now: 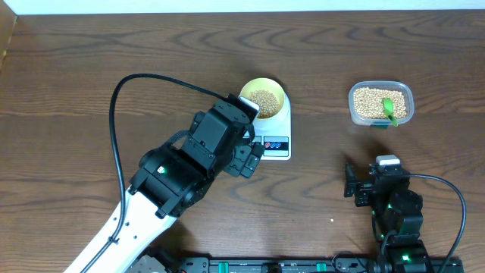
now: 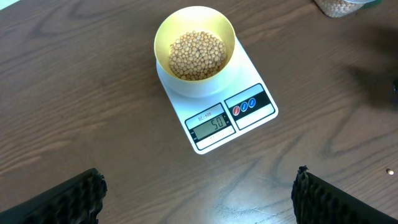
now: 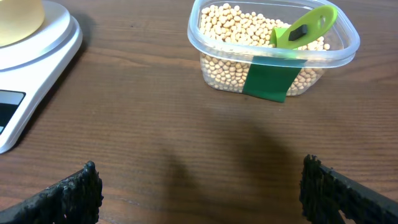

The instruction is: Scoop item into bowl and weigh 50g on scale

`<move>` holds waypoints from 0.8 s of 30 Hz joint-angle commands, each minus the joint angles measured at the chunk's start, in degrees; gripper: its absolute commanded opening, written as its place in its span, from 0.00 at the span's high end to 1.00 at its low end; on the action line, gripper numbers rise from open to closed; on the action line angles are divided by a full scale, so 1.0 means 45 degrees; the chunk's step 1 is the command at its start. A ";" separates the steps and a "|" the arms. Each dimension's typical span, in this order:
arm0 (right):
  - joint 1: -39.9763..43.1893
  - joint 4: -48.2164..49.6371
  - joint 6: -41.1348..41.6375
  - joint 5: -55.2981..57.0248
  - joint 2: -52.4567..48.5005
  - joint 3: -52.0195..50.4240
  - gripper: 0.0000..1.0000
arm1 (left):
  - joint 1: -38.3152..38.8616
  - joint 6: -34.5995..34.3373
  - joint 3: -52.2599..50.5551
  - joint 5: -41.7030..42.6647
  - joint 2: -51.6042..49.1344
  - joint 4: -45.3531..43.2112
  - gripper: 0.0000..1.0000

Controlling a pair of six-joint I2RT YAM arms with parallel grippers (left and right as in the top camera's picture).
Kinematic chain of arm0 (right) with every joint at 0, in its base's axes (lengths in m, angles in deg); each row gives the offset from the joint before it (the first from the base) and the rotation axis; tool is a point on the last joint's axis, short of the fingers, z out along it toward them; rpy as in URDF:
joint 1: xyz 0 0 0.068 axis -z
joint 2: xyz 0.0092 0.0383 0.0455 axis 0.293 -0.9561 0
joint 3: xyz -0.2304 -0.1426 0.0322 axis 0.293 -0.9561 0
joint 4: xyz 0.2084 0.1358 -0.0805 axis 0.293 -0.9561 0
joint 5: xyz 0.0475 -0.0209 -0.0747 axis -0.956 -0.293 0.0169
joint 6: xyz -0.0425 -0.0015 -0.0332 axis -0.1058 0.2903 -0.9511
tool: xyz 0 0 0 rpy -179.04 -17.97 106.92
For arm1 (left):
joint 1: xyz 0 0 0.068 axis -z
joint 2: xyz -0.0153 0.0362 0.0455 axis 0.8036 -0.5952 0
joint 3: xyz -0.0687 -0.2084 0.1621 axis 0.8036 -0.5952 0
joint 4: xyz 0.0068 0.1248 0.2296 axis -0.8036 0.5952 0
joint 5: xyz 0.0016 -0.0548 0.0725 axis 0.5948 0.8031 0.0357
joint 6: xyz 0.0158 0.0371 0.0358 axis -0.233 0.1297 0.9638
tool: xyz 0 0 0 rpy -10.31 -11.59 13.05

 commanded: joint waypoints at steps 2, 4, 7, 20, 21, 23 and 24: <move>-0.0063 0.0000 -0.0141 -0.0068 -0.0005 -0.0068 0.01 | -0.0063 -0.0097 0.0083 -0.0107 0.0068 0.0044 0.02; -0.0063 0.0005 -0.0141 -0.0068 -0.0005 -0.0068 0.01 | -0.0063 -0.0097 0.0083 -0.0107 0.0068 0.0044 0.02; -0.0083 -0.0005 -0.0141 -0.0068 0.0223 -0.0068 0.01 | -0.0063 -0.0097 0.0083 -0.0107 0.0068 0.0044 0.02; -0.0325 -0.0010 -0.0141 -0.0068 0.4809 -0.0068 0.01 | -0.0063 -0.0097 0.0083 -0.0107 0.0068 0.0044 0.02; -0.0340 -0.0010 -0.0136 -0.0068 0.4760 -0.0068 0.01 | -0.0063 -0.0097 0.0083 -0.0107 0.0068 0.0044 0.02; -0.0364 0.0000 -0.0136 -0.0068 0.4770 -0.0068 0.01 | -0.0063 -0.0097 0.0083 -0.0107 0.0068 0.0044 0.02; -0.0369 -0.0005 -0.0136 -0.0068 0.4770 -0.0068 0.01 | -0.0063 -0.0097 0.0083 -0.0107 0.0068 0.0044 0.02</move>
